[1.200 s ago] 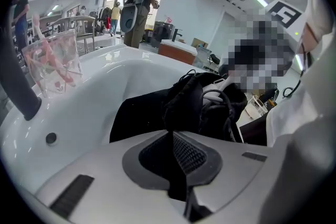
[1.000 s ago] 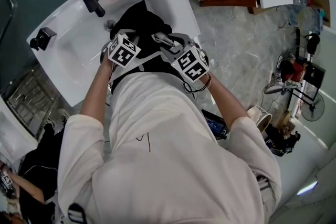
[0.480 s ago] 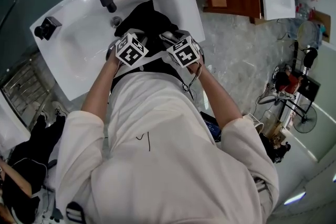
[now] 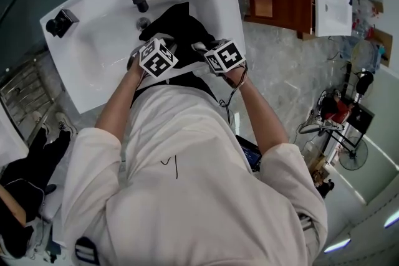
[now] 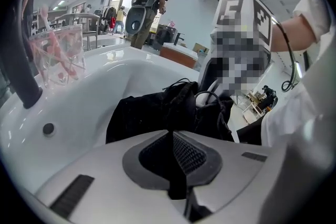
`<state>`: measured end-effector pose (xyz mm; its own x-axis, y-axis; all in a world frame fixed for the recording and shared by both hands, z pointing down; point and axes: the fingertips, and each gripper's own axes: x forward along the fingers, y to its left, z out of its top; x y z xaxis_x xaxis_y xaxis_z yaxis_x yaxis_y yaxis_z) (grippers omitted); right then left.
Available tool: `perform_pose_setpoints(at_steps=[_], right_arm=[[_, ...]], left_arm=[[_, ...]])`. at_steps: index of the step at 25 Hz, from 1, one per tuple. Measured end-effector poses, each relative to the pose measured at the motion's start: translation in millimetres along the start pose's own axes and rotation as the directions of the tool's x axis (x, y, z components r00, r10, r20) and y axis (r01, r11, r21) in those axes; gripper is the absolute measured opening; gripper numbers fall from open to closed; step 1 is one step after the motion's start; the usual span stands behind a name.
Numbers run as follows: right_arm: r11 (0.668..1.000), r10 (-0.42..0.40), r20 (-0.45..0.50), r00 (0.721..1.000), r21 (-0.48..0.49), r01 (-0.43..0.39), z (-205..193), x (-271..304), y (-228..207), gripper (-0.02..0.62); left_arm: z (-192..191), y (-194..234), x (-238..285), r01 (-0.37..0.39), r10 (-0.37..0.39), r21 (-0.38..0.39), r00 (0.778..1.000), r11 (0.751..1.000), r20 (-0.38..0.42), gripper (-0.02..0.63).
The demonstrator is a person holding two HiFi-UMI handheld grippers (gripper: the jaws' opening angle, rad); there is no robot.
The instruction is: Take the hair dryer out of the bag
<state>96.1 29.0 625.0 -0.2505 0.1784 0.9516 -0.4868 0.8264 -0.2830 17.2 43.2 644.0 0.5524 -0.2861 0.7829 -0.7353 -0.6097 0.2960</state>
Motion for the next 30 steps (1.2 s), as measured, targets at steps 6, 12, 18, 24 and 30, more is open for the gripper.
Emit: perform_pose_setpoints(at_steps=[6,12,18,24,30], right_arm=[[0.995,0.075,0.001,0.997,0.067,-0.075,1,-27,5,0.118],[0.961,0.189,0.051,0.981,0.197,-0.195,-16,-62,12,0.117],[0.881,0.260,0.186,0.947,0.355,-0.312,-28,-83,18,0.117],[0.844,0.279,0.267,0.922,0.391,-0.368,-23,-72,30,0.116],[0.948,0.267,0.164,0.950,0.132,-0.289,9,-43,68,0.115]], left_arm=[[7,6,-9,-0.048,0.047,0.041,0.999,0.998,0.008,0.035],[24,17,-22,-0.042,0.044,-0.031,0.996,0.999,0.077,0.073],[46,24,-34,-0.087,0.085,0.022,0.992,0.996,0.094,0.116],[56,17,-42,-0.129,0.123,0.074,0.989,0.989,0.079,0.068],[63,19,-52,-0.168,0.166,0.007,0.980,0.986,0.112,0.040]])
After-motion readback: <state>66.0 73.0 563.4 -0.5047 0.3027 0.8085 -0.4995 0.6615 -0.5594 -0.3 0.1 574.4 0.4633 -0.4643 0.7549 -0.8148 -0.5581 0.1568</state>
